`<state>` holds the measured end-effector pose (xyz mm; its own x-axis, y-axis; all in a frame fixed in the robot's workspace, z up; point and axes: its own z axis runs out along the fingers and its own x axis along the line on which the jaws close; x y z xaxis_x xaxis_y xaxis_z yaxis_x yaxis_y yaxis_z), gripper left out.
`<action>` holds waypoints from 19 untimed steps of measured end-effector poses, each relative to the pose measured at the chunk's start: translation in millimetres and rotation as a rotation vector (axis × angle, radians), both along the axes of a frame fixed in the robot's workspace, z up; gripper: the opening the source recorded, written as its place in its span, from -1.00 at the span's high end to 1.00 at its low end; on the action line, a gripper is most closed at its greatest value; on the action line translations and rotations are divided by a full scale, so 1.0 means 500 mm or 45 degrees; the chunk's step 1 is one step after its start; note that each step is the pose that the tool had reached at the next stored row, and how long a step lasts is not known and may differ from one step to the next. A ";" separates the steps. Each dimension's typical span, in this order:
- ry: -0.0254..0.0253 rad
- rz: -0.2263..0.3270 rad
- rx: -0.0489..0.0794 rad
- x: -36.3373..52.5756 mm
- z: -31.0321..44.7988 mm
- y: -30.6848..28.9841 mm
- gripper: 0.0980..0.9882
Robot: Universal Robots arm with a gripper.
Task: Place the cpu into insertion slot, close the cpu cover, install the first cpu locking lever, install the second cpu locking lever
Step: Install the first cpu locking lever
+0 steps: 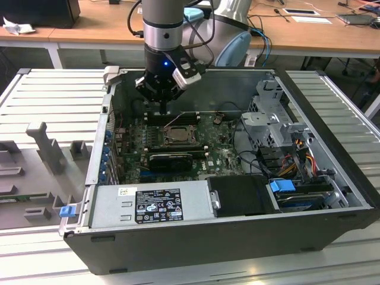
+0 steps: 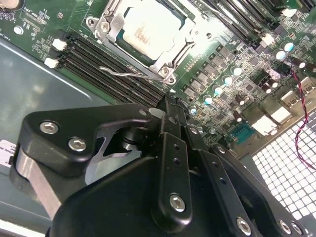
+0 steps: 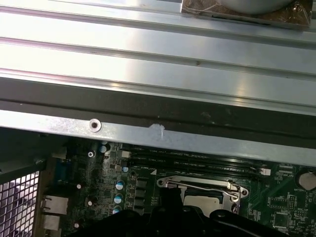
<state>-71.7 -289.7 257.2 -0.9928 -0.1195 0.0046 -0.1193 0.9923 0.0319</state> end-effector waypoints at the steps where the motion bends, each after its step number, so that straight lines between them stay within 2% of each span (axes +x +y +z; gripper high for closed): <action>1: 0.0000 0.000 0.000 0.001 0.000 0.000 0.98; 6: -0.0001 0.000 0.000 0.007 -0.001 0.000 0.98; 11: 0.0001 -0.006 0.022 0.019 -0.008 -0.003 0.98; 12: 0.0001 -0.008 0.030 0.021 -0.009 -0.003 0.98; 14: 0.0000 -0.013 0.072 0.025 -0.010 -0.003 0.98; 15: 0.0001 -0.016 0.086 0.027 -0.011 -0.003 0.98; 16: -0.0003 -0.021 0.095 0.029 -0.013 -0.003 0.98; 19: -0.0006 -0.037 0.098 0.033 -0.024 -0.003 0.98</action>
<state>-55.0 -291.5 245.2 -0.9959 -0.0908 -0.0040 -0.0907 0.9900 0.1085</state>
